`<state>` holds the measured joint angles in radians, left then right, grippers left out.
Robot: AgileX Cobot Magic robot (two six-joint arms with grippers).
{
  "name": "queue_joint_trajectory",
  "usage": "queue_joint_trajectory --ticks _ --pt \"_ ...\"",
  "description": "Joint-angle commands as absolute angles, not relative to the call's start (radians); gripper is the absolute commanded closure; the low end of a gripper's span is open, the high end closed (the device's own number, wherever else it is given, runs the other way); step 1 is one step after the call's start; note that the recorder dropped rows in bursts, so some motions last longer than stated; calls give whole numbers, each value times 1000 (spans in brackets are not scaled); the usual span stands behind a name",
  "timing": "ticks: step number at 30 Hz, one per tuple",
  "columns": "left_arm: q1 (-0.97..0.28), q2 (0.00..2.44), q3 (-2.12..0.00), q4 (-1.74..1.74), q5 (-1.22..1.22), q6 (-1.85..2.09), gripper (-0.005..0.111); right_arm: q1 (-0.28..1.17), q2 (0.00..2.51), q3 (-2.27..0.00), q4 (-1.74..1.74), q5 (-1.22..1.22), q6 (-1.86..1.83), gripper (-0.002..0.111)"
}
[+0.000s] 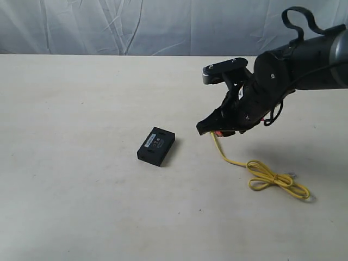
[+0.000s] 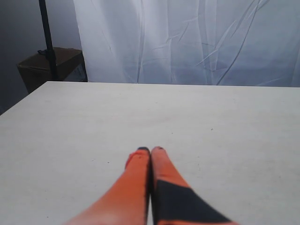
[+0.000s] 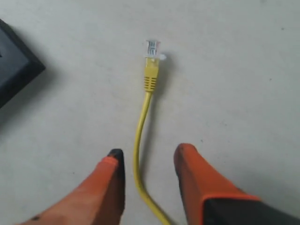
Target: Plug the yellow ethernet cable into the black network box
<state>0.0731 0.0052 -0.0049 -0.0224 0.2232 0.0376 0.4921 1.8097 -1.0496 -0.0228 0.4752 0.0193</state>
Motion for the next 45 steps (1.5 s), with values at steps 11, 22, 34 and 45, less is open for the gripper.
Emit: queue_joint_trajectory --ticks 11,22,34,45 --pt "78 0 0 -20 208 38 107 531 1929 -1090 24 468 26 67" --pt "78 0 0 -20 208 38 107 531 1985 -1093 -16 473 82 69" --pt "78 0 0 -20 208 38 107 531 2004 -1093 -61 543 82 108" --pt "78 0 0 -20 208 38 107 531 1811 -1089 -131 716 26 108"
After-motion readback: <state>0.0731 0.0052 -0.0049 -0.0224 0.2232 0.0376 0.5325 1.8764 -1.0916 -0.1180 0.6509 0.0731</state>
